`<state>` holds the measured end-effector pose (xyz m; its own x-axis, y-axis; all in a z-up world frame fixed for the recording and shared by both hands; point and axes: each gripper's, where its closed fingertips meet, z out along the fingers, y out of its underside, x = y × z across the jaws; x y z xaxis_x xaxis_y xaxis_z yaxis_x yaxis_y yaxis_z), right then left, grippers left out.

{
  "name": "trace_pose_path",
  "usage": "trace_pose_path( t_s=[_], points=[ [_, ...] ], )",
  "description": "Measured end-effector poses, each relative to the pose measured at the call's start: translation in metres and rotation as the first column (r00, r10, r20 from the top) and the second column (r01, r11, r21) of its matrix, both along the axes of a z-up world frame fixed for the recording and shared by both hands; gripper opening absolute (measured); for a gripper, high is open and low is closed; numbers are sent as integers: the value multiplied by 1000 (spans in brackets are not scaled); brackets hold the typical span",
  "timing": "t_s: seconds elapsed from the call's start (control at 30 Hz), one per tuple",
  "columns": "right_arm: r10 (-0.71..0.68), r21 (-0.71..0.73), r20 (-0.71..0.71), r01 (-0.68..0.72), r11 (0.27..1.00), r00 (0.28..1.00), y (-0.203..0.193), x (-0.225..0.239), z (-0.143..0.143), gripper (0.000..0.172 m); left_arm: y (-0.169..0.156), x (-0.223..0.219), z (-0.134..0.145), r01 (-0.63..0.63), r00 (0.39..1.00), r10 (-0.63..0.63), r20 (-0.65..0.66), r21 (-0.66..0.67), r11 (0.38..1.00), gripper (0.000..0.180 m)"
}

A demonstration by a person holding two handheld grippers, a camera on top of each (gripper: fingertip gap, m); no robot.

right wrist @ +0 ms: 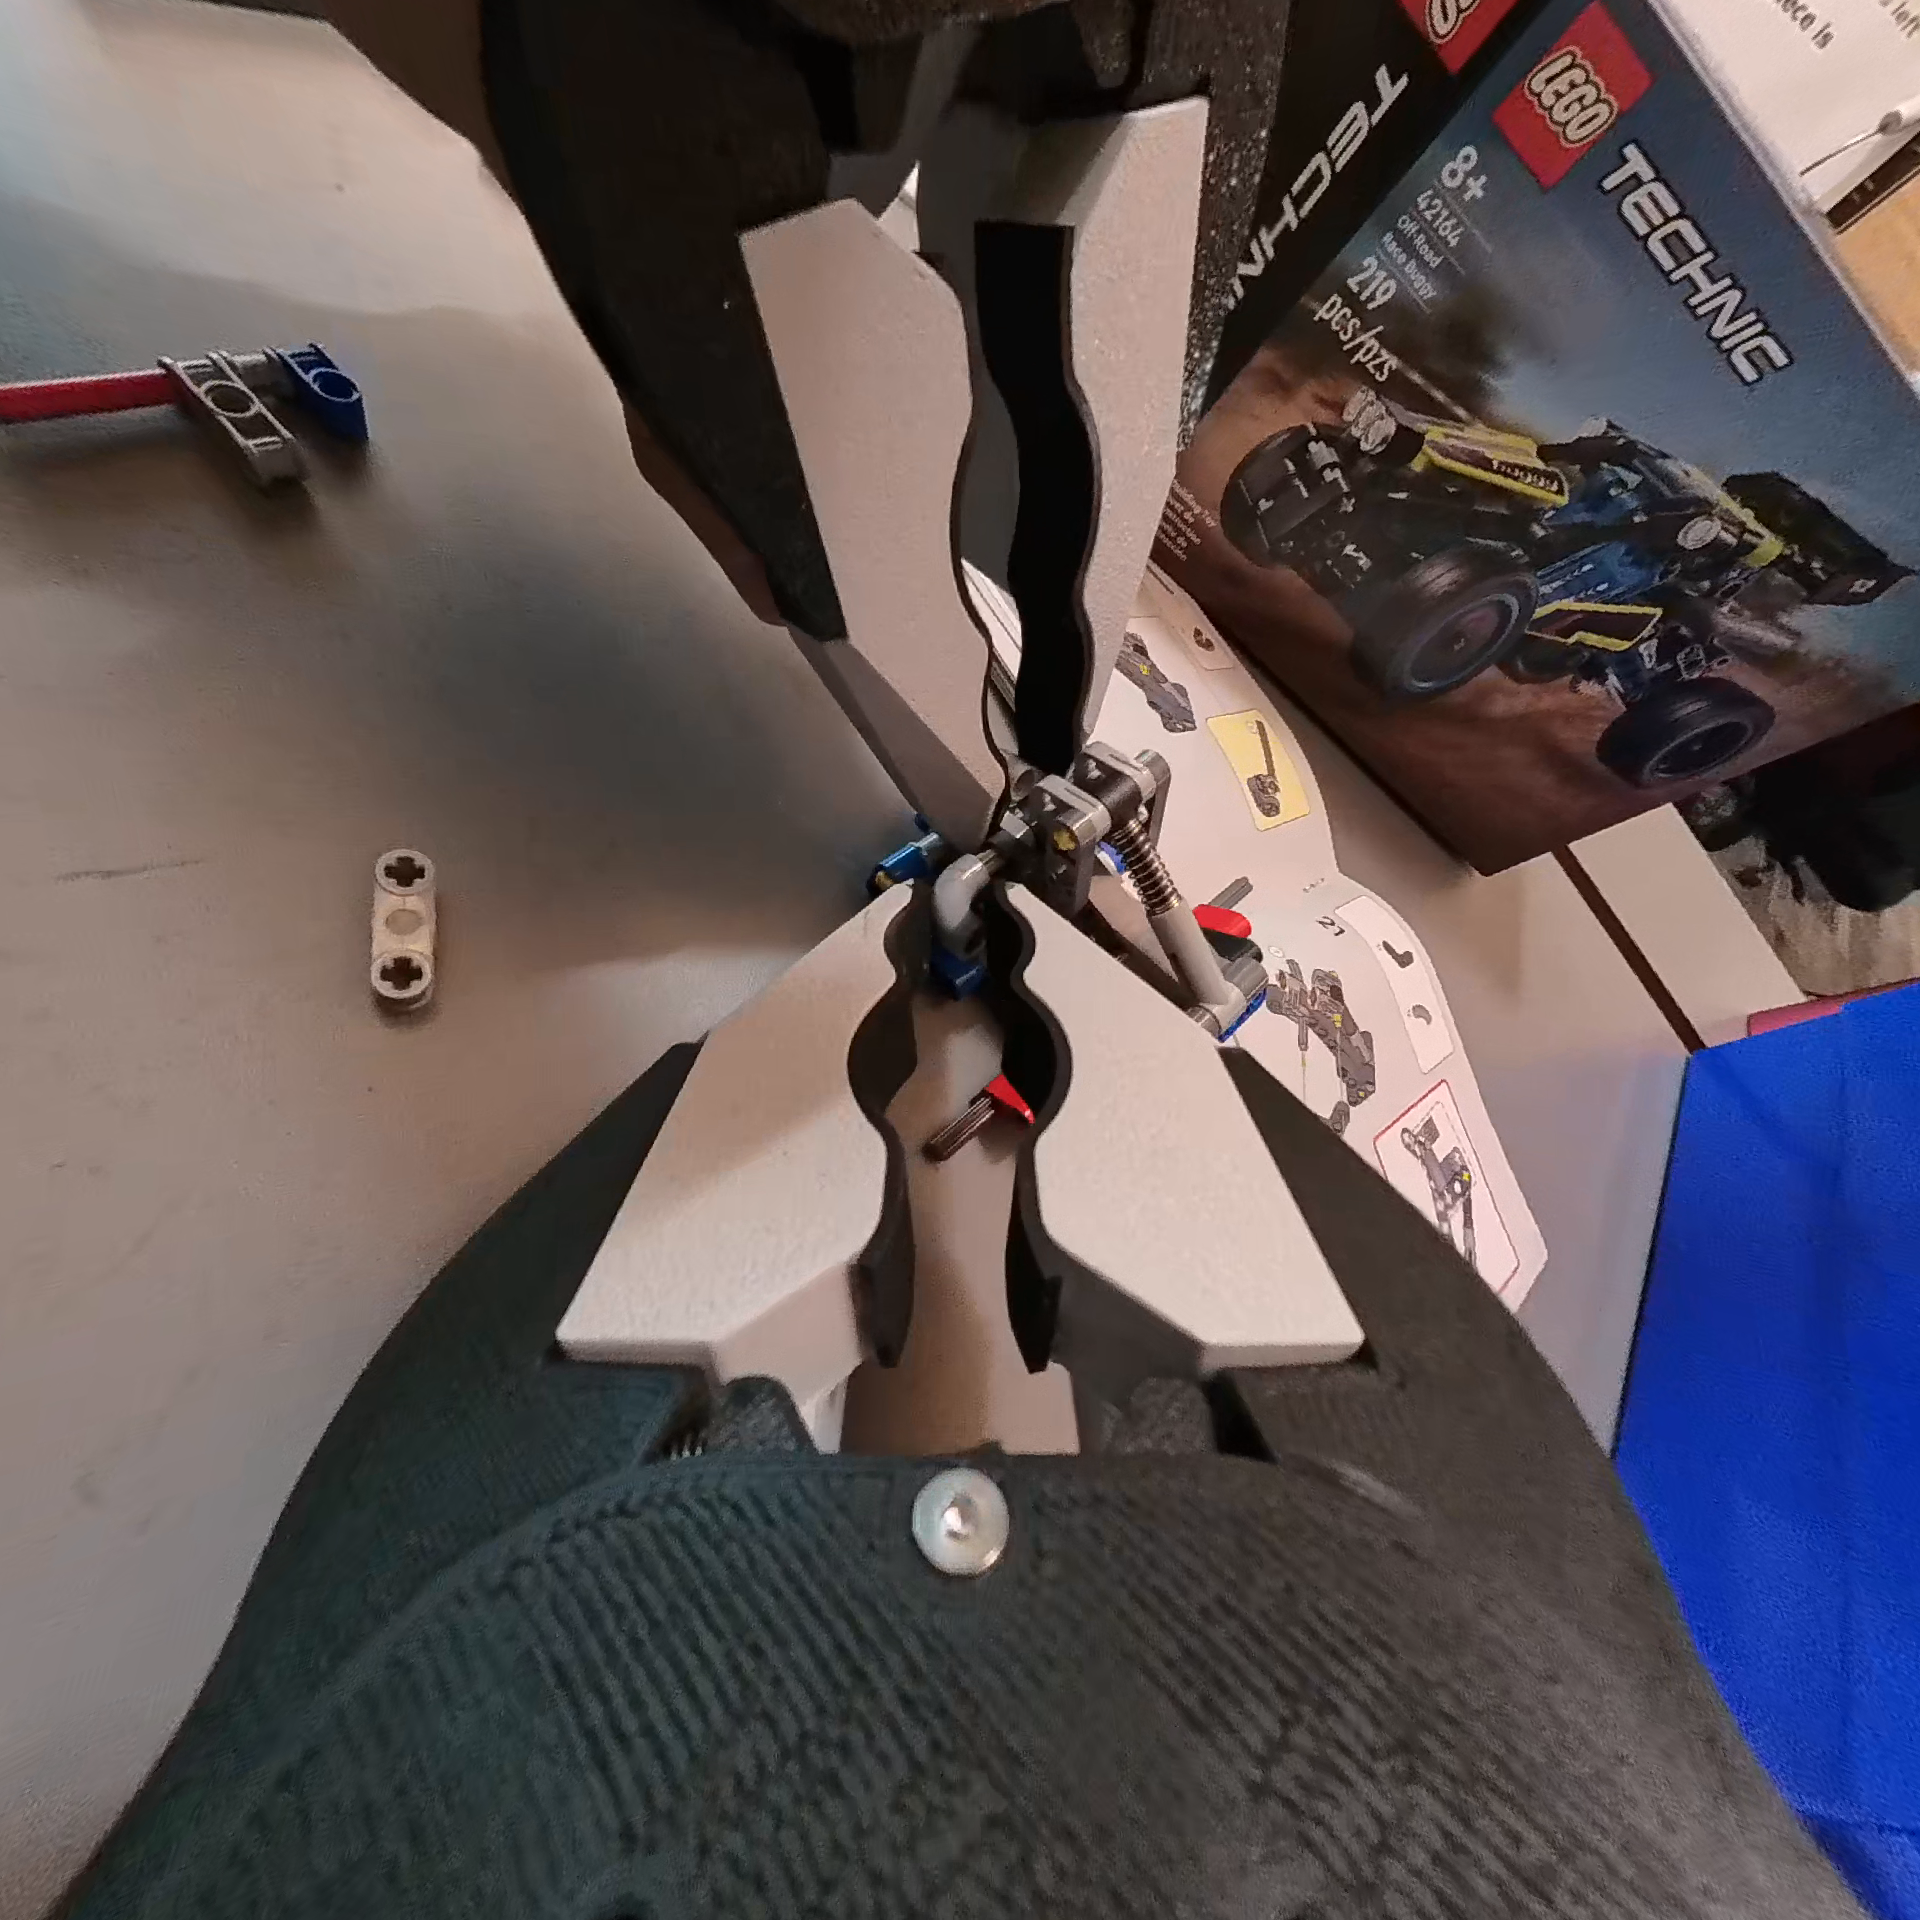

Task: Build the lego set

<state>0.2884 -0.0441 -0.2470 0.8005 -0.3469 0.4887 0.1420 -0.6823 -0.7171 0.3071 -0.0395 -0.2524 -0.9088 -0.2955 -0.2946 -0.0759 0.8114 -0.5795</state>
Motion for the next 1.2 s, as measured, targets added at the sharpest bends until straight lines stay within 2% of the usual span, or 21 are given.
trace_pose_path(
  t_s=[0.13,0.2,0.3,0.37,0.43,0.5,0.6,0.7,0.77,0.9,0.97,1.03,1.07,1.2],
  points=[
    [12,16,33,-13,1000,999,-1,0,2,8,-1,0,0,-62,996,58,-65,-66,996,13],
    [72,-20,56,-71,997,996,-1,-8,-1,24,-1,-3,1,-62,993,50,-107,-108,992,13],
    [105,-90,51,-100,991,993,-19,-23,4,31,3,-12,9,19,994,-37,-108,-165,986,13],
    [127,-45,56,-125,991,990,-31,-31,23,29,5,-21,11,110,988,-126,-90,-171,979,13],
    [155,38,-30,-154,987,987,-37,-36,35,30,4,-35,10,213,971,-227,-71,-160,964,13],
    [207,89,-142,-196,977,968,-36,-38,33,35,1,-46,9,277,954,-292,-72,-167,946,13],
    [299,109,-165,-284,953,940,-24,-37,31,38,-2,-49,7,298,951,-308,-33,-174,939,15],
    [355,135,-262,-330,934,898,-7,-36,25,41,0,-49,9,264,963,-268,7,-185,946,29],
    [344,77,-246,-336,939,906,-4,-27,19,40,6,-48,13,215,977,-213,34,-204,955,37],
    [362,2,-282,-377,926,888,-1,-22,10,47,21,-51,32,62,994,-34,104,-288,955,36],
    [384,-17,-316,-409,912,868,-1,-24,6,43,18,-68,35,24,994,12,106,-329,944,33],
    [426,-10,-355,-459,889,832,0,-34,3,26,19,-78,26,-47,987,90,135,-291,955,30],
    [414,-13,-349,-446,895,841,1,-33,3,23,20,-84,20,-77,981,120,154,-257,963,30],
    [252,-14,-334,-272,962,908,-1,-28,3,22,19,-106,4,-220,952,242,187,-131,967,21]
  ],
)
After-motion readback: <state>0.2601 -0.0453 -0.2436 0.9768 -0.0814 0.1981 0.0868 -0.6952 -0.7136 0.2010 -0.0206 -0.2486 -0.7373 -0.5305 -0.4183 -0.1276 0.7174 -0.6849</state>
